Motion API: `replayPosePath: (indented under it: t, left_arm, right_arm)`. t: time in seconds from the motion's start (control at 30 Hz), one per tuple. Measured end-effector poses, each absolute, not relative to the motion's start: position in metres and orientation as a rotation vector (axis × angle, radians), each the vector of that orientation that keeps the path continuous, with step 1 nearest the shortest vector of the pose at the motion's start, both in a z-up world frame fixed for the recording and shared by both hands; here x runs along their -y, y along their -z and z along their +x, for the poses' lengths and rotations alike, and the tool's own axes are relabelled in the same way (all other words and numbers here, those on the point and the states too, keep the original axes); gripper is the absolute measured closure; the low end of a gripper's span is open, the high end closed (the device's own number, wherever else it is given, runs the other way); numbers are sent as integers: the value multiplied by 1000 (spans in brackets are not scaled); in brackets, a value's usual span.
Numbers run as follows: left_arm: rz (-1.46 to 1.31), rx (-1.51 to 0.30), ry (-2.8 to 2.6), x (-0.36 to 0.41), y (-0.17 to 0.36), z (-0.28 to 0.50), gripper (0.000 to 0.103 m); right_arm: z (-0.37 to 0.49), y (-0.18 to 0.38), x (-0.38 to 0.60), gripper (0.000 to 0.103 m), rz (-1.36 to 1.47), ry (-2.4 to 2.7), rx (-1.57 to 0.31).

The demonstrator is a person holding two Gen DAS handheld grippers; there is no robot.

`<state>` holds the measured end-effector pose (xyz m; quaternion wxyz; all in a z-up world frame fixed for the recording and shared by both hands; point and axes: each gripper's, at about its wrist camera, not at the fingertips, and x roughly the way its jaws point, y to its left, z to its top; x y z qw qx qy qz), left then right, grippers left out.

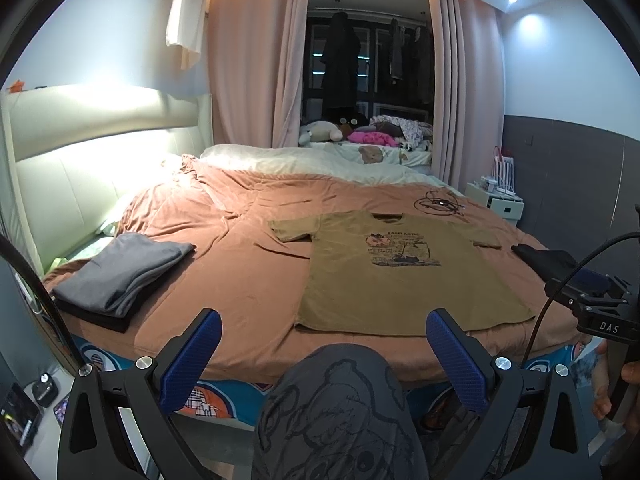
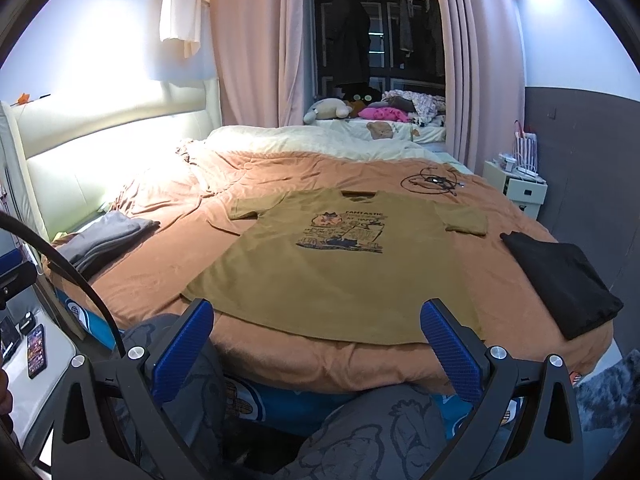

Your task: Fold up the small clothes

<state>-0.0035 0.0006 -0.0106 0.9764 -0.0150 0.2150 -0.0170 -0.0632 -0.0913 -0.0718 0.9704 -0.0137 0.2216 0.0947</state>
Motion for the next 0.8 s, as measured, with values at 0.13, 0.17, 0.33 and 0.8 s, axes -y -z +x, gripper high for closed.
replayPosePath:
  t: [0.13, 0.17, 0.33, 0.8]
  left_arm:
    - [-31, -434, 35, -1, 12, -3, 1]
    - [-31, -433, 35, -1, 12, -4, 1]
    - [-40, -432, 38, -3, 14, -7, 1]
    - [-53, -421, 42, -11, 12, -21, 1]
  right_arm:
    - [-64, 74, 90, 0, -25, -188, -447]
    - [-64, 74, 89, 0, -24, -186, -448]
    - [-65, 75, 89, 0, -9, -190, -451]
    - [-72, 69, 88, 0, -25, -178, -443]
